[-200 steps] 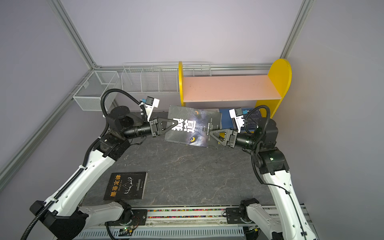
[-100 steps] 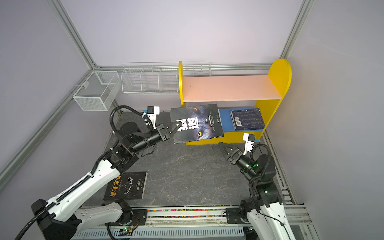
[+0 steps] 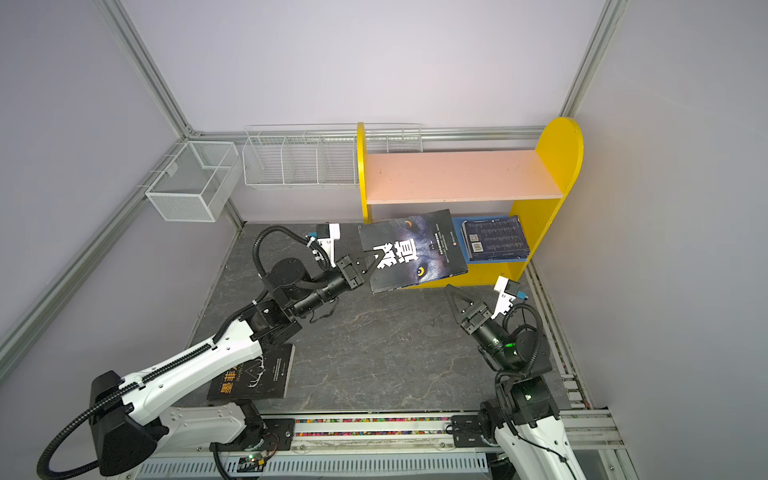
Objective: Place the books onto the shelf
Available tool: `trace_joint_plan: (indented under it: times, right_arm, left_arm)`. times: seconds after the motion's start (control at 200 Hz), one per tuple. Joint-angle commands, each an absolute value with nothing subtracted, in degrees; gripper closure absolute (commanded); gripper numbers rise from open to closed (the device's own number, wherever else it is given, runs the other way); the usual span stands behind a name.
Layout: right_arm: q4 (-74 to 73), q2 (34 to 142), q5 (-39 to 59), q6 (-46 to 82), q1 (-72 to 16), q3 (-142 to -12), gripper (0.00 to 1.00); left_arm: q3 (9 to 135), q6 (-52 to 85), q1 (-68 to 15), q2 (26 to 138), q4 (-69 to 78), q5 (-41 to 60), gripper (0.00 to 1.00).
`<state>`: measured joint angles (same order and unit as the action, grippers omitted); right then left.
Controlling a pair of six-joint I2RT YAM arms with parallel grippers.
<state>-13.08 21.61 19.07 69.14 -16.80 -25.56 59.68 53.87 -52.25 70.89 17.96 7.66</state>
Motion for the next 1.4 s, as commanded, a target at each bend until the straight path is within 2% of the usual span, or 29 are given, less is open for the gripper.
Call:
trace_joint_plan:
  times: [0.0, 0.175, 0.395, 0.725, 0.885, 0.975, 1.02, 1.09, 1.225, 1.395]
  right_arm:
    - [-19.57, 23.41, 15.69, 70.0, -18.76, -25.2, 0.08]
    - [-22.07, 27.2, 13.89, 69.48, -20.35, -25.75, 0.16]
    - [-26.11, 31.03, 10.54, 70.73, -21.05, -24.79, 0.46]
    - [-33.77, 37.81, 6.87, 75.29, -22.91, -22.18, 0.66]
    - [-35.3, 38.43, 3.12, 76.24, -23.89, -21.06, 0.88]
    - [-32.38, 37.15, 0.92, 76.2, -23.96, -21.09, 0.91]
    - [-30.49, 36.53, -0.35, 76.22, -24.02, -21.1, 0.92]
    - [-28.37, 35.54, -1.77, 76.56, -24.08, -20.86, 0.94]
    - [-25.95, 34.3, -3.02, 76.99, -24.13, -20.62, 0.94]
    - [-24.62, 35.43, -4.3, 74.71, -24.25, -22.65, 0.94]
  left_arm:
    - [61.96, 55.57, -53.39, 72.04, 24.9, 4.9, 1.0]
    - [62.39, 57.65, -53.78, 74.76, 27.69, 6.09, 1.0]
    - [62.43, 59.17, -54.39, 76.03, 28.65, 6.88, 1.0]
    - [61.83, 59.66, -54.58, 76.53, 28.7, 7.27, 1.0]
    - [63.24, 58.37, -54.58, 77.36, 24.52, 7.39, 1.0]
    - [65.06, 55.69, -54.49, 77.6, 19.18, 6.18, 1.0]
    - [66.26, 53.69, -54.41, 77.48, 15.71, 5.14, 0.93]
    - [67.77, 51.72, -53.82, 77.19, 10.78, 3.58, 0.74]
    - [67.34, 50.68, -50.86, 75.56, 6.93, 3.5, 0.46]
    - [64.17, 50.04, -46.33, 70.96, 3.53, 2.36, 0.32]
